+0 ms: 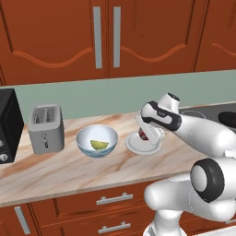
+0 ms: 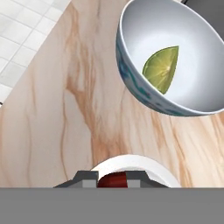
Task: Place the steak on the plate and place the lemon wedge on the same plate.
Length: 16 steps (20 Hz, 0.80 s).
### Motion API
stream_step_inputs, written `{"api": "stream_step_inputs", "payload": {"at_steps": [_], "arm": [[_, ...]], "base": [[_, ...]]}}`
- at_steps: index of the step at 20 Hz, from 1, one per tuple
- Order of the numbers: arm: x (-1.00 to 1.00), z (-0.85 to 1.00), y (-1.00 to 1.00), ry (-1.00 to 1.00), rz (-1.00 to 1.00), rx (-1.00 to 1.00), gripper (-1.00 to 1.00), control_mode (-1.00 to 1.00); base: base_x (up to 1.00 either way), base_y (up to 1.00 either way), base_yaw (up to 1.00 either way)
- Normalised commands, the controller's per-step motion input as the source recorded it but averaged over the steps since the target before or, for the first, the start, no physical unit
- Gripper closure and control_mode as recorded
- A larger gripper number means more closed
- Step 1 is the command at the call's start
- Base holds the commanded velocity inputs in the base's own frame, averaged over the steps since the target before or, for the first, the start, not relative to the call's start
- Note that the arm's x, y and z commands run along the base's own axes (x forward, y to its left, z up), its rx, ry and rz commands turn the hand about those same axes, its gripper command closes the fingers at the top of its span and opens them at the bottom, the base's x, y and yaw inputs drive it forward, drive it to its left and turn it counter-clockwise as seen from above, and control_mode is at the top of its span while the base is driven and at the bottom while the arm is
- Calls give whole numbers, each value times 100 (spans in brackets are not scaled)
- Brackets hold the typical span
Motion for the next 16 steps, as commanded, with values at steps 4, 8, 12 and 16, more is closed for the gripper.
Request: {"api": "stream_step_inputs", "payload": {"at_steps": [4,8,12,16], "arm": [[0,-6,0,0,2,0,100,-100],[0,-9,0,0,2,0,100,-100],[0,-13,0,0,1,1,100,-100],[0,-15,0,1,0,1,100,-100]], "base": [[0,0,0],[0,0,0],[0,0,0],[0,0,0]]}}
